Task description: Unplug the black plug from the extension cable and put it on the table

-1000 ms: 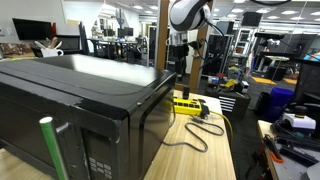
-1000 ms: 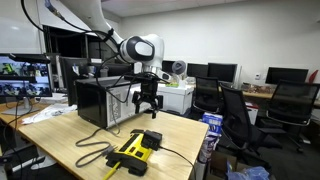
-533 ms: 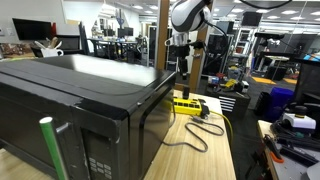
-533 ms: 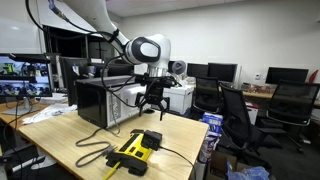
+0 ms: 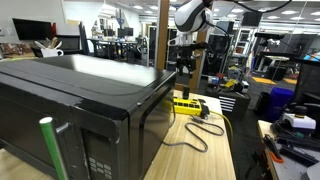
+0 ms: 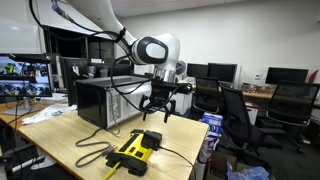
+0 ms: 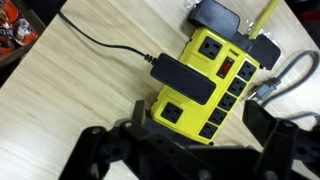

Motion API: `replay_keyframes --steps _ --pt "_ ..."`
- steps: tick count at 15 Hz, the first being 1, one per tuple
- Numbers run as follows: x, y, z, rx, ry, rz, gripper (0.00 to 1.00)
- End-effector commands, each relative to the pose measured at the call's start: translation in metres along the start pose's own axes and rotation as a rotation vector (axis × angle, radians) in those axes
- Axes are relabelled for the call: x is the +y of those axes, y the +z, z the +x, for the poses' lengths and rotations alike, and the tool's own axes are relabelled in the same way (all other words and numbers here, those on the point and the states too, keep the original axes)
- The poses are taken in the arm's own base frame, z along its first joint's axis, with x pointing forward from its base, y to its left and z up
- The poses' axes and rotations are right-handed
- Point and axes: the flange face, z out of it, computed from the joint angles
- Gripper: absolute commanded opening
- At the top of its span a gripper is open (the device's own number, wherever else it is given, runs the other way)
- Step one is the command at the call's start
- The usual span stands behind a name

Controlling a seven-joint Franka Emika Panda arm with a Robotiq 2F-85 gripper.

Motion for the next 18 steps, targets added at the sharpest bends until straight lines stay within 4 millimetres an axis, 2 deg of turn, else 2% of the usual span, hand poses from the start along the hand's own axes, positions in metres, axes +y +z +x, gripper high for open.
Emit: replay_keyframes --steps 1,9,13,14,18 --pt "0.007 0.002 -0.010 0.006 -0.203 0.016 1.00" --pt "0.015 0.014 -0.021 0.001 -0.635 0.007 1.00" --pt "0.009 0.026 -0.021 0.001 -0.850 0.009 1.00" --pt "0.012 0.023 -0.019 0.003 -0.753 0.029 1.00" --pt "0.011 0.026 -0.018 0.005 -0.814 0.031 1.00"
